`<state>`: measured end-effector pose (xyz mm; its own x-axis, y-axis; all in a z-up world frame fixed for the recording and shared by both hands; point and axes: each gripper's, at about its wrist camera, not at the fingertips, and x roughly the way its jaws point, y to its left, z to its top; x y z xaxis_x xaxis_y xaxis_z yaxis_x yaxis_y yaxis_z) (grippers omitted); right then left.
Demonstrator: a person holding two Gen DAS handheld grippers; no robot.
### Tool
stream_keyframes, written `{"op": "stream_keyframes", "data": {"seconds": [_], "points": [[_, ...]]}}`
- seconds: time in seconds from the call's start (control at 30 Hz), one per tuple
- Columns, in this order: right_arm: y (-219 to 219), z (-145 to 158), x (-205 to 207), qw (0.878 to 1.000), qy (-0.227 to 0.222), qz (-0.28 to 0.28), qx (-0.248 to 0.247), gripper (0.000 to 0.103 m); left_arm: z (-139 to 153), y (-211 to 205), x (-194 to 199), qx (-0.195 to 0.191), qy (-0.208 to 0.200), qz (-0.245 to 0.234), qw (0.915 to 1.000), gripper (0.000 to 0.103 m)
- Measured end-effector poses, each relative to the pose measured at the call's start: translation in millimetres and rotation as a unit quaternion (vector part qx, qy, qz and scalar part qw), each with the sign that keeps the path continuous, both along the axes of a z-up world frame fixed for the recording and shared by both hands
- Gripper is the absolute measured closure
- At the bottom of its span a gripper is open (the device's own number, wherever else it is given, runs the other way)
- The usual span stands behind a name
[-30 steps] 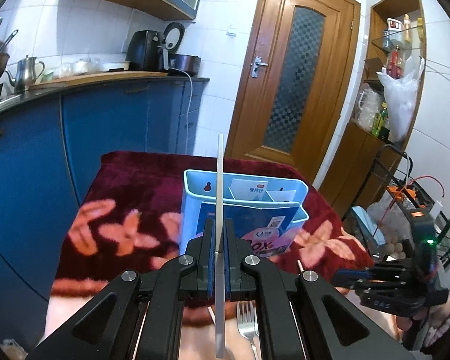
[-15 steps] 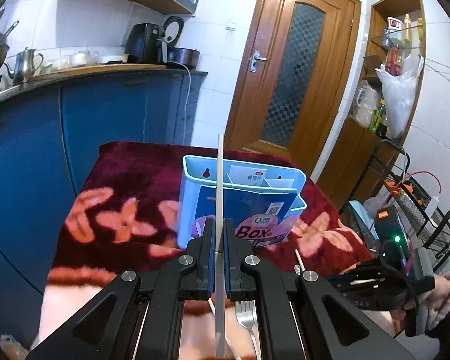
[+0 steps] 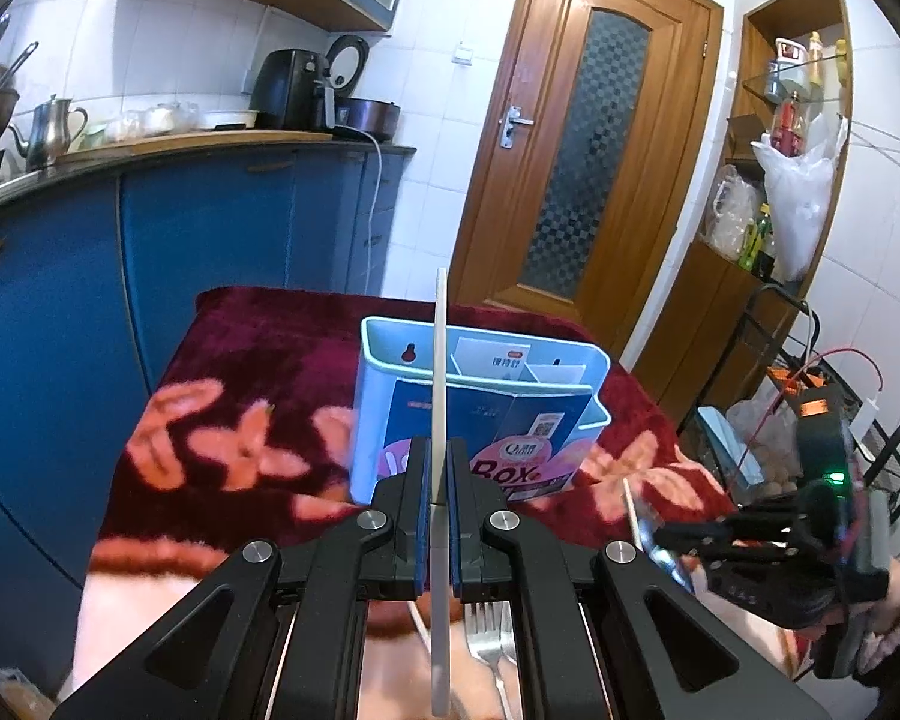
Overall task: Organize utensils
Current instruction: 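Lift the chopstick with the left tool while the right tool lifts the knife toward the holder, then lower the chopstick into the holder and open the left tool while the right tool releases the knife inside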
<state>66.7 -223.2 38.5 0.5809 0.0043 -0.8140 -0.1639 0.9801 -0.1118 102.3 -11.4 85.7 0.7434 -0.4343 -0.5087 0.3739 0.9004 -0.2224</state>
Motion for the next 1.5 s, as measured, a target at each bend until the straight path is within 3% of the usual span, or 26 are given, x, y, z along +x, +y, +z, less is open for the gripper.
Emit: {"op": "stream_keyframes", "data": {"seconds": [0.17, 0.43, 0.77, 0.97, 1.07, 1.3, 1.5], "points": [[1.5, 27.4, -5.4, 0.997, -0.079, -0.010, -0.009, 0.101, 5.6, -3.7, 5.0, -0.004, -0.010, 0.005, 0.9999, 0.098], [-2.2, 75.6, -5.8, 0.976, -0.214, -0.034, 0.035, 0.101, 28.2, -7.8, 29.0, -0.023, -0.039, 0.025, 0.9986, 0.098], [-16.8, 122.5, 13.0, 0.950, -0.297, -0.060, 0.069, 0.101, 60.4, -22.4, 74.5, -0.042, -0.109, 0.064, 0.9910, 0.098], [-16.9, 125.6, 34.3, 0.945, -0.308, -0.067, 0.082, 0.101, 53.2, -34.2, 100.3, -0.040, -0.144, 0.097, 0.9840, 0.098], [-12.0, 116.0, 48.3, 0.950, -0.297, -0.063, 0.075, 0.101, 37.7, -36.8, 108.8, -0.032, -0.145, 0.107, 0.9830, 0.098], [-2.8, 73.1, 78.7, 0.969, -0.232, -0.051, 0.067, 0.101, -1.4, -36.2, 119.6, -0.015, -0.110, 0.102, 0.9886, 0.098], [-1.3, 49.0, 93.3, 0.976, -0.198, -0.046, 0.080, 0.101, -15.9, -31.8, 124.3, -0.018, -0.088, 0.097, 0.9912, 0.098]]}}
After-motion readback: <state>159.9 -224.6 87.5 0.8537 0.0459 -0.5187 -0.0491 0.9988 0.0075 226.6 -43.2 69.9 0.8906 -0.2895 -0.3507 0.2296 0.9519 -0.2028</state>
